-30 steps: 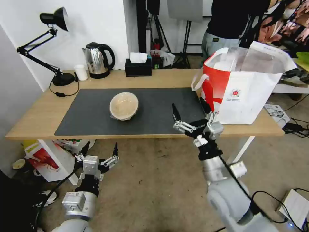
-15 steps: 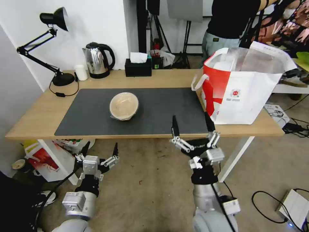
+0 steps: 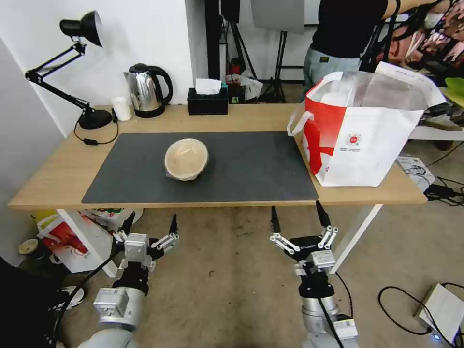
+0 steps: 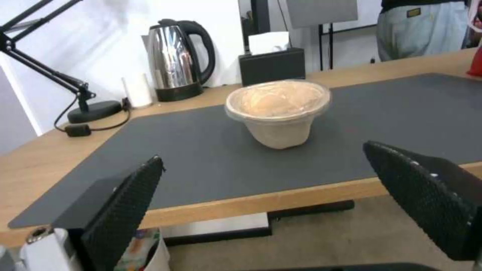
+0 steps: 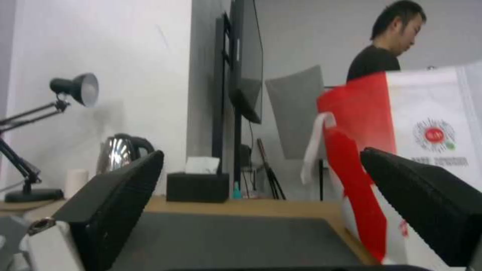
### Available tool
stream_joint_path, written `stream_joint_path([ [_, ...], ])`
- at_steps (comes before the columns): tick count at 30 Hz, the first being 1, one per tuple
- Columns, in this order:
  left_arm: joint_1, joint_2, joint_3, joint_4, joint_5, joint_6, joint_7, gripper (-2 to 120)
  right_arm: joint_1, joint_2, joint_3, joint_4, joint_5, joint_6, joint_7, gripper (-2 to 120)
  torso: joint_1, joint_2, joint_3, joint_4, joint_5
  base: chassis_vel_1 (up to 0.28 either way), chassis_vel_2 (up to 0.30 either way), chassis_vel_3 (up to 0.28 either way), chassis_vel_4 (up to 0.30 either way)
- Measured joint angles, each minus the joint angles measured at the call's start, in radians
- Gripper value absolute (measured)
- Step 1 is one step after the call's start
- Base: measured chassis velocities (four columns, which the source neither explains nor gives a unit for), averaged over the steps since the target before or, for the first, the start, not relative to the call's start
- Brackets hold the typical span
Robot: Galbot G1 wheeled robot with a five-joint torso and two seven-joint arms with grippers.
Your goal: Pick up the trash from the table and place it into the takeout bag.
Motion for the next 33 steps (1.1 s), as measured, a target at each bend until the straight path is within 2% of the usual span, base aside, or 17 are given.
stream_joint_path([
  [16, 0.000, 0.000, 0.000, 0.000, 0.000, 0.000, 0.000, 100, -0.018, -0.042, 0.015, 0.004, 0.050, -0.015, -0.020, 100, 0.000, 0.000, 0.000, -0.0001, -0.0001, 0.000, 0.000, 0.000, 0.000],
  [33, 0.000, 0.000, 0.000, 0.000, 0.000, 0.000, 0.000, 100, -0.028, -0.052, -0.024, 0.034, 0.047, -0.042, -0.059, 100, 0.000, 0.000, 0.000, -0.0001, -0.0002, 0.000, 0.000, 0.000, 0.000],
])
